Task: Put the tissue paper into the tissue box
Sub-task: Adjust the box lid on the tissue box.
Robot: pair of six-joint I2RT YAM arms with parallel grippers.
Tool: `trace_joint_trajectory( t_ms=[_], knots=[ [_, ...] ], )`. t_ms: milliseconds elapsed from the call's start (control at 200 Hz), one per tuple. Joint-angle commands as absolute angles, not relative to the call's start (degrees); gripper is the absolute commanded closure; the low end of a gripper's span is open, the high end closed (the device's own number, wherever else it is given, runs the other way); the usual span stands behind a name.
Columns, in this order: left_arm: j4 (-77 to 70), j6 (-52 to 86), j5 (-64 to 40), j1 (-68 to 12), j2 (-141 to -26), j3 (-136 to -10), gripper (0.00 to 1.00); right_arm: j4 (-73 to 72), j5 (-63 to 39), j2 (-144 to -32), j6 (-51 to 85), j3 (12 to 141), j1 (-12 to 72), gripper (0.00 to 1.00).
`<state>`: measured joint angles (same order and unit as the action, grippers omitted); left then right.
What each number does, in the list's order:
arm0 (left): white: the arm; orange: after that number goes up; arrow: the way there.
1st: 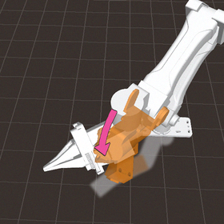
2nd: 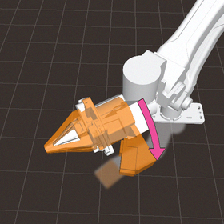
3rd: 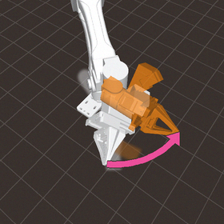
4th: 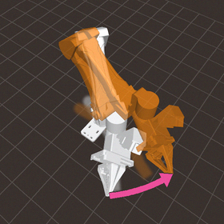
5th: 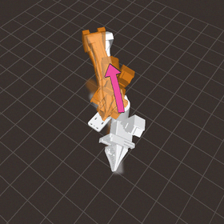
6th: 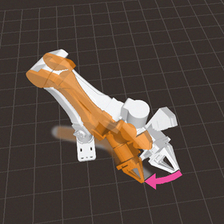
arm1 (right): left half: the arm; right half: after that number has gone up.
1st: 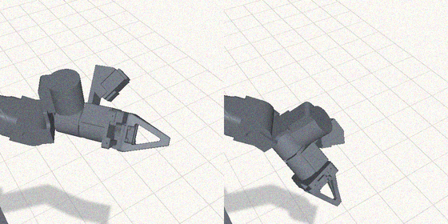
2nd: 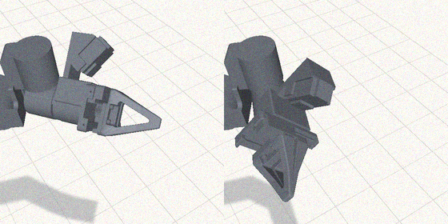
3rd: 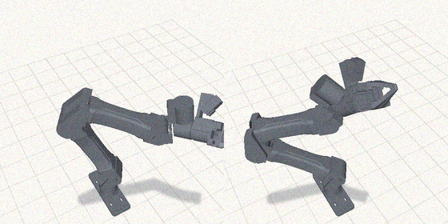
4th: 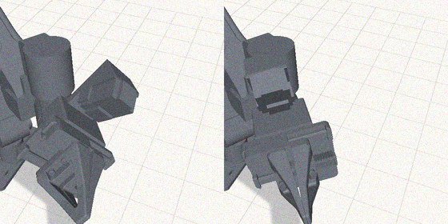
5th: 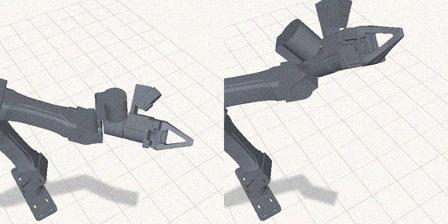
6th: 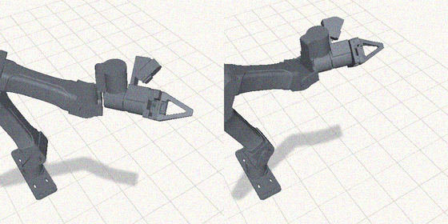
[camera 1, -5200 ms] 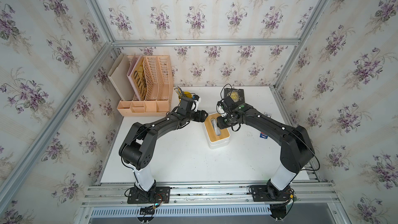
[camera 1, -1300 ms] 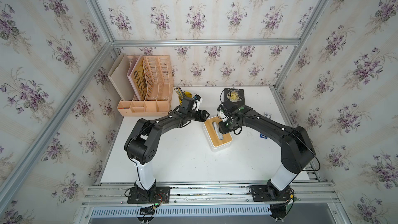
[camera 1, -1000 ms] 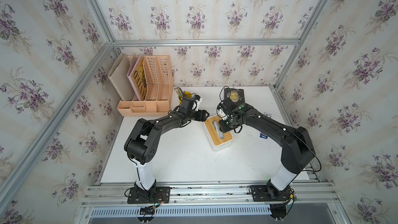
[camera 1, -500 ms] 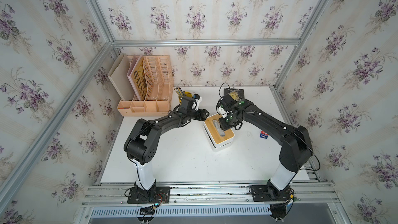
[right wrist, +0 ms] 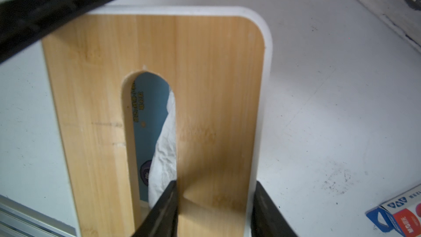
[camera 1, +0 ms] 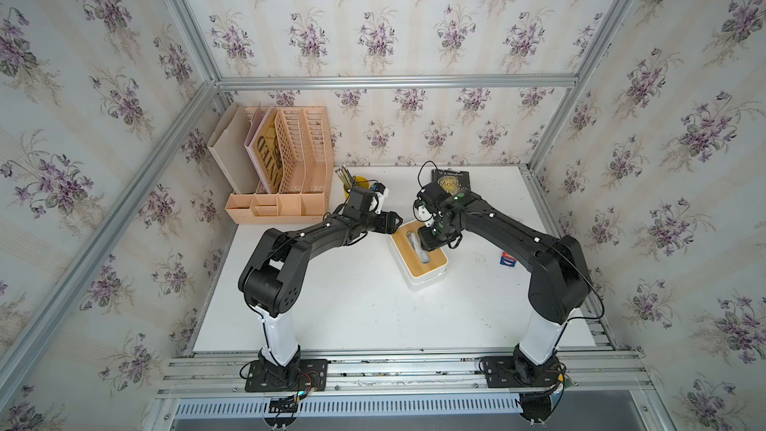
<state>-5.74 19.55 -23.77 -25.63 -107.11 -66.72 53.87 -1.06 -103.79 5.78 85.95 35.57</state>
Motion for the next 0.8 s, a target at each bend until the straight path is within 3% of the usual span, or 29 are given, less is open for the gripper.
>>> trace_joint_trajectory(
  t_ms=[0, 794],
  knots=[
    [-6.24, 19.07, -24.01, -25.58, -106.87, -66.80, 0.22, 53.80, -1.49, -104.28, 5.15, 86.48, 35.23, 0.73],
    [-5.95, 19.13, -24.52, -25.53, -107.84, -68.20, 0.22, 56.86, -4.53, -105.72, 4.22, 89.08, 33.60, 0.74]
  ],
)
